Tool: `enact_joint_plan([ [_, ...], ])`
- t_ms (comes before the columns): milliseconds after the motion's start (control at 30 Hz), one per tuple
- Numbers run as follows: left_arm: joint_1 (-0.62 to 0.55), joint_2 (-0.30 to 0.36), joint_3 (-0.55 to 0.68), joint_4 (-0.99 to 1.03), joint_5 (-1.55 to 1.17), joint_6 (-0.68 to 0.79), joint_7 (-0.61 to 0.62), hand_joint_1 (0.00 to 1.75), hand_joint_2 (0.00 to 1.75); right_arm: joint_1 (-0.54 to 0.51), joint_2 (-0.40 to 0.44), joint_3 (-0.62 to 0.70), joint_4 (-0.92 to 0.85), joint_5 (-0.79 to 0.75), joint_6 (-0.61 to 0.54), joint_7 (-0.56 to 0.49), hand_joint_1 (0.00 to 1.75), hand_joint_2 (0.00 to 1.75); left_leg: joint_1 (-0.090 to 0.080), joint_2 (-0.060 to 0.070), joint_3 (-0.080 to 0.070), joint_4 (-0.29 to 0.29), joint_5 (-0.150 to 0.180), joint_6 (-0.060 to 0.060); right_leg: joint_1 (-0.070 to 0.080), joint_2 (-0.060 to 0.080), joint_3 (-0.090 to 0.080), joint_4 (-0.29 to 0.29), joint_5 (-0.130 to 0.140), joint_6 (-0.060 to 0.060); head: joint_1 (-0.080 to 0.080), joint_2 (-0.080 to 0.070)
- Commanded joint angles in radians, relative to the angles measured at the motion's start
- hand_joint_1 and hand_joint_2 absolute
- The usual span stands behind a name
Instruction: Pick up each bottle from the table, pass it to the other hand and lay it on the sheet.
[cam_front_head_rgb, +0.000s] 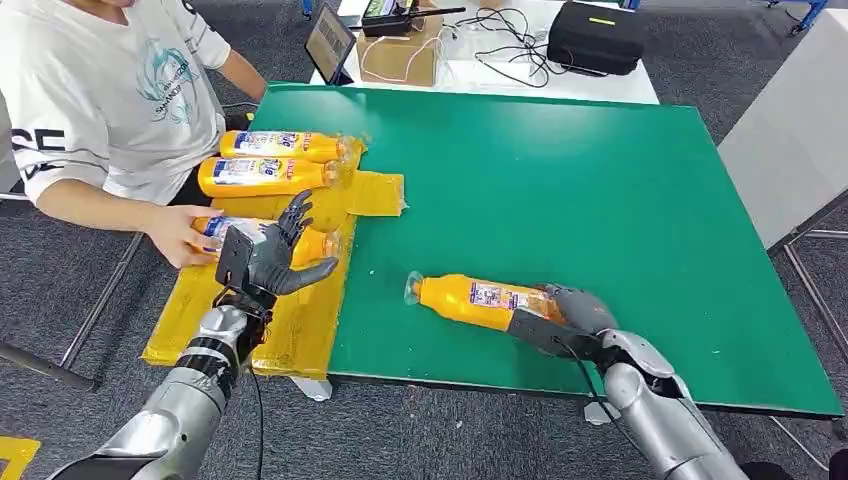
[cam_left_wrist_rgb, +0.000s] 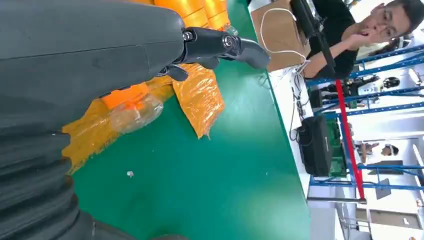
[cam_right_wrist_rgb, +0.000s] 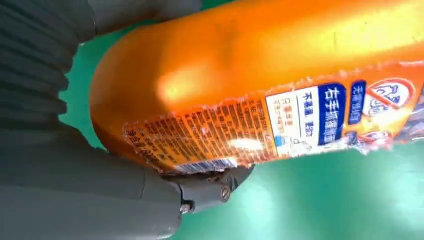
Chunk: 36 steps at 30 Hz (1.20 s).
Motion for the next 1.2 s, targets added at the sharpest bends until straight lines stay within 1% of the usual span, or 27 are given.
enact_joint_plan([
  [33, -0.048, -0.033, -0.027, 0.062, 0.058, 0.051, 0.039, 0.0, 1.75, 0.06, 0.257, -0.164, 0.041, -0.095, -0.255, -0.103, 1.75, 1.75, 0.002, 0.002, 0.003, -0.001, -0.001, -0.002, 0.002, 0.001, 0.003, -0.001, -0.001, -0.002, 0.0, 0.0],
  [67, -0.048, -0.034, -0.03, 0.063, 0.058, 0.056, 0.041, 0.0, 1.75, 0.062, 0.271, -0.175, 0.035, -0.112, -0.273, -0.108, 1.75, 1.75, 0.003, 0.003, 0.005, 0.0, -0.002, -0.003, 0.003, 0.002, 0.004, -0.001, -0.001, -0.003, 0.0, 0.0],
  [100, -0.05, -0.036, -0.039, 0.066, 0.063, 0.069, 0.048, 0.0, 1.75, 0.065, 0.308, -0.201, 0.034, -0.163, -0.306, -0.144, 1.75, 1.75, 0.002, 0.003, 0.003, 0.0, -0.002, -0.002, 0.002, 0.002, 0.003, 0.0, -0.001, -0.003, 0.0, 0.0],
  [167, -0.053, -0.041, -0.063, 0.066, 0.069, 0.091, 0.05, 0.0, 1.75, 0.05, 0.355, -0.206, 0.047, -0.203, -0.349, -0.185, 1.75, 1.75, 0.002, 0.003, 0.004, 0.0, -0.003, -0.003, 0.003, 0.002, 0.003, 0.001, -0.002, -0.003, -0.001, 0.0],
  [233, -0.052, -0.044, -0.07, 0.06, 0.085, 0.103, 0.059, 0.0, 1.75, 0.032, 0.381, -0.196, 0.064, -0.225, -0.371, -0.2, 1.75, 1.75, 0.002, 0.002, 0.002, 0.0, -0.001, -0.002, 0.002, 0.001, 0.0, 0.001, -0.001, -0.002, 0.0, 0.0],
  [333, -0.051, -0.043, -0.071, 0.059, 0.086, 0.103, 0.06, 0.0, 1.75, 0.029, 0.38, -0.195, 0.066, -0.226, -0.372, -0.199, 1.75, 1.75, 0.002, 0.002, 0.001, 0.0, -0.001, -0.001, 0.002, 0.001, 0.001, 0.0, -0.001, -0.002, 0.0, 0.0],
  [400, -0.049, -0.043, -0.073, 0.058, 0.103, 0.1, 0.073, 0.0, 1.75, 0.024, 0.385, -0.195, 0.073, -0.248, -0.378, -0.219, 1.75, 1.75, 0.002, 0.002, 0.001, 0.0, -0.001, -0.002, 0.002, 0.001, 0.001, 0.001, -0.001, -0.002, 0.0, 0.0],
  [467, -0.043, -0.046, -0.079, 0.055, 0.13, 0.074, 0.087, 0.0, 1.75, 0.002, 0.403, -0.182, 0.096, -0.263, -0.38, -0.231, 1.75, 1.75, 0.001, 0.001, 0.0, 0.0, 0.0, -0.001, 0.001, 0.001, 0.0, 0.001, -0.001, -0.002, 0.0, 0.0],
  [600, -0.034, -0.052, -0.099, 0.059, 0.215, -0.051, 0.136, 0.0, 1.75, -0.056, 0.434, -0.142, 0.18, -0.281, -0.388, -0.246, 1.75, 1.75, 0.001, 0.004, 0.001, 0.0, -0.002, -0.002, 0.001, 0.003, 0.001, 0.001, -0.002, -0.003, 0.0, 0.0],
  [633, -0.031, -0.056, -0.11, 0.06, 0.257, -0.11, 0.162, 0.0, 1.75, -0.078, 0.446, -0.127, 0.219, -0.288, -0.386, -0.254, 1.75, 1.75, 0.001, 0.003, 0.001, 0.0, -0.002, -0.002, 0.001, 0.003, 0.001, 0.001, -0.001, -0.002, 0.0, 0.0],
  [767, -0.021, -0.069, -0.139, 0.036, 0.324, -0.192, 0.189, 0.0, 1.75, -0.103, 0.48, -0.095, 0.294, -0.291, -0.367, -0.262, 1.75, 1.75, 0.001, 0.003, 0.0, -0.001, -0.001, -0.001, 0.001, 0.002, 0.0, 0.0, -0.001, -0.002, 0.0, 0.0],
  [800, -0.018, -0.072, -0.144, 0.026, 0.327, -0.187, 0.195, 0.0, 1.75, -0.101, 0.492, -0.089, 0.309, -0.288, -0.384, -0.267, 1.75, 1.75, 0.002, 0.003, 0.002, 0.0, -0.002, -0.002, 0.002, 0.002, 0.002, 0.0, -0.002, -0.002, 0.0, 0.0],
  [867, -0.018, -0.072, -0.144, 0.026, 0.327, -0.187, 0.195, 0.0, 1.75, -0.101, 0.492, -0.089, 0.309, -0.288, -0.384, -0.267, 1.75, 1.75, 0.001, 0.002, 0.001, 0.0, -0.001, -0.002, 0.001, 0.002, 0.001, 0.0, -0.001, -0.002, 0.0, 0.0],
  [900, -0.017, -0.071, -0.146, 0.02, 0.331, -0.186, 0.2, 0.0, 1.75, -0.101, 0.491, -0.088, 0.315, -0.29, -0.386, -0.272, 1.75, 1.75, 0.002, 0.002, 0.003, 0.0, -0.003, -0.002, 0.002, 0.002, 0.003, 0.001, -0.002, -0.003, 0.0, 0.0],
  [967, -0.016, -0.068, -0.146, 0.019, 0.333, -0.187, 0.202, 0.0, 1.75, -0.104, 0.487, -0.088, 0.315, -0.291, -0.384, -0.272, 1.75, 1.75, 0.001, 0.001, 0.0, -0.001, -0.001, -0.001, 0.001, 0.001, 0.0, 0.0, -0.001, -0.002, 0.0, 0.0],
  [1000, -0.015, -0.067, -0.153, 0.016, 0.354, -0.217, 0.211, 0.0, 1.75, -0.104, 0.49, -0.082, 0.32, -0.297, -0.368, -0.272, 1.75, 1.75, 0.002, 0.002, 0.003, 0.0, -0.002, -0.002, 0.002, 0.001, 0.003, 0.0, -0.002, -0.002, 0.0, 0.0],
  [1067, -0.013, -0.075, -0.168, 0.0, 0.371, -0.241, 0.218, 0.0, 1.75, -0.099, 0.511, -0.065, 0.342, -0.295, -0.353, -0.274, 1.75, 1.75, 0.001, 0.001, 0.0, -0.001, -0.001, -0.001, 0.001, 0.001, 0.0, 0.0, -0.001, -0.002, 0.0, 0.0],
  [1100, -0.01, -0.078, -0.182, -0.016, 0.373, -0.24, 0.227, 0.0, 1.75, -0.103, 0.521, -0.054, 0.363, -0.292, -0.36, -0.275, 1.75, 1.75, 0.002, 0.002, 0.002, 0.0, -0.002, -0.002, 0.002, 0.001, 0.002, 0.001, -0.002, -0.002, 0.0, 0.0],
  [1167, 0.0, -0.085, -0.209, -0.059, 0.38, -0.225, 0.232, 0.0, 1.75, -0.114, 0.535, -0.034, 0.399, -0.287, -0.358, -0.277, 1.75, 1.75, 0.002, 0.002, 0.0, 0.0, -0.001, -0.001, 0.001, 0.001, 0.0, 0.0, -0.001, -0.002, 0.0, 0.0],
  [1200, 0.004, -0.085, -0.223, -0.078, 0.379, -0.21, 0.233, 0.0, 1.75, -0.121, 0.54, -0.023, 0.415, -0.284, -0.35, -0.274, 1.75, 1.75, 0.002, 0.002, 0.002, 0.001, -0.002, -0.002, 0.002, 0.001, 0.002, 0.001, -0.002, -0.003, 0.0, 0.0],
])
